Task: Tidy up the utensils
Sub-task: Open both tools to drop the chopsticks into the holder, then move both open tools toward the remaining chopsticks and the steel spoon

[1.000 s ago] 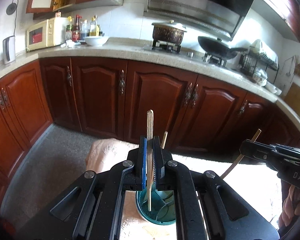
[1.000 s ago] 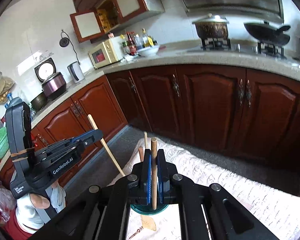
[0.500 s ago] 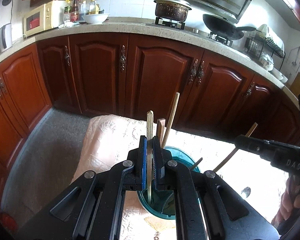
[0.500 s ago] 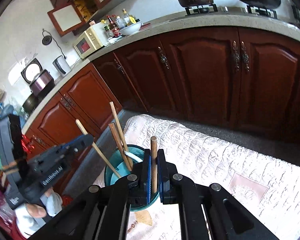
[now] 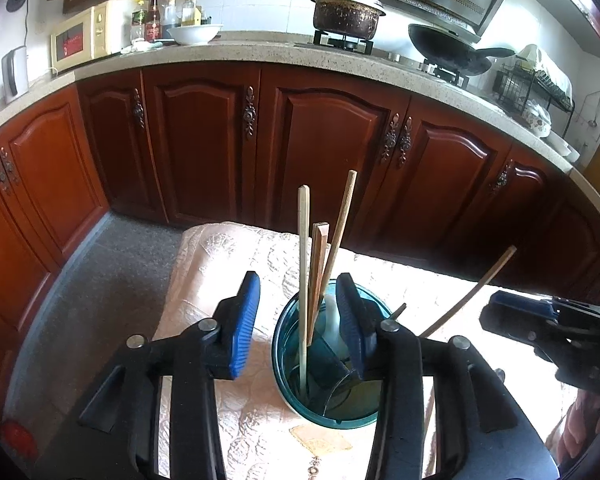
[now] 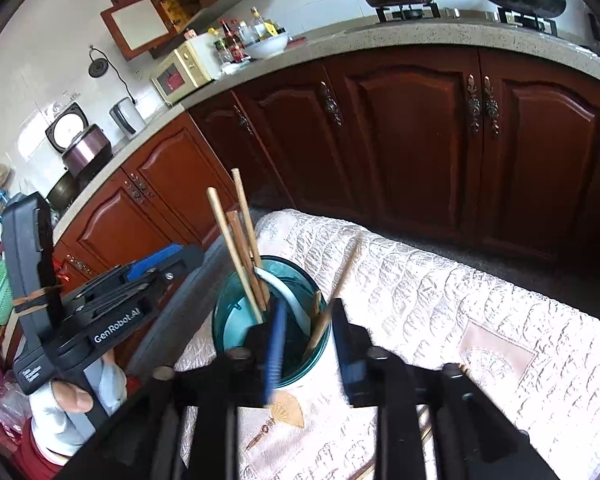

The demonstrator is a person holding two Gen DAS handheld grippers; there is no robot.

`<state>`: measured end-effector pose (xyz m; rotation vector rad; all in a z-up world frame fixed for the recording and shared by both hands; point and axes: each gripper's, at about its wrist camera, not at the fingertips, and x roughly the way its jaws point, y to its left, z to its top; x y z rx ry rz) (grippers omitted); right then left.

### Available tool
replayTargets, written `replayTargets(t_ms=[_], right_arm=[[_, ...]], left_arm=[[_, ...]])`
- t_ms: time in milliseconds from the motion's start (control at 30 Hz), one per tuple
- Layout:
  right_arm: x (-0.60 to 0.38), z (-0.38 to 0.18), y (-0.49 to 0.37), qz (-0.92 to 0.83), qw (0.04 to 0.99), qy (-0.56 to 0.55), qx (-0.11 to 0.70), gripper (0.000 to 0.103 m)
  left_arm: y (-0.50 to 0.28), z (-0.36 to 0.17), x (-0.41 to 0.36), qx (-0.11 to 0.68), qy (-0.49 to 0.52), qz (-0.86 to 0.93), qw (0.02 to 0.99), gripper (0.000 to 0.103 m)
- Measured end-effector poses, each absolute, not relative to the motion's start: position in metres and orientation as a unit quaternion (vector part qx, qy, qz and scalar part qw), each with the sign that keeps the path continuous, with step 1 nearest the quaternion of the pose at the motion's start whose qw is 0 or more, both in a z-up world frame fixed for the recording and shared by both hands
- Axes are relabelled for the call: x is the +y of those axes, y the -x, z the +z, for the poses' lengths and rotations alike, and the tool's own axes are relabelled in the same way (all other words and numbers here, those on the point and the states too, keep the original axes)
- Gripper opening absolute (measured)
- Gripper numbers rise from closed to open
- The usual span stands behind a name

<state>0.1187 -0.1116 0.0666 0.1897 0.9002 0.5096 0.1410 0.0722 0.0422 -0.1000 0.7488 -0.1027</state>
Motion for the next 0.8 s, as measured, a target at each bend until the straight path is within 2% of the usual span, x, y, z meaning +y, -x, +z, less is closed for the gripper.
replayTargets(t_ms=[133, 233, 367, 800], right_arm=[[-0.114, 0.070, -0.105, 0.243, 0.869, -0.087, 0.423, 0.030], [-0.113, 0.073, -0.092, 0.236, 0.876, -0.075, 0.413, 0.031], [-0.115, 0.077, -0.072, 0.215, 0.890, -0.058, 0.398, 0.041], [-0.152, 0.073, -0.014, 0.149, 0.905, -0.043, 0.397, 0.041]], left_arm=[[-0.133, 0.045, 0.074, 0.363, 0.053, -0.047, 0.929, 0.039], [-0.123, 0.048, 0.072, 0.356, 0.046, -0.037, 0.933, 0.045], [-0.106, 0.053, 0.064, 0.347, 0.041, -0.040, 0.936, 0.047], [-0.053, 0.047, 0.008, 0.348, 0.022, -0.094, 0.932, 0.049]])
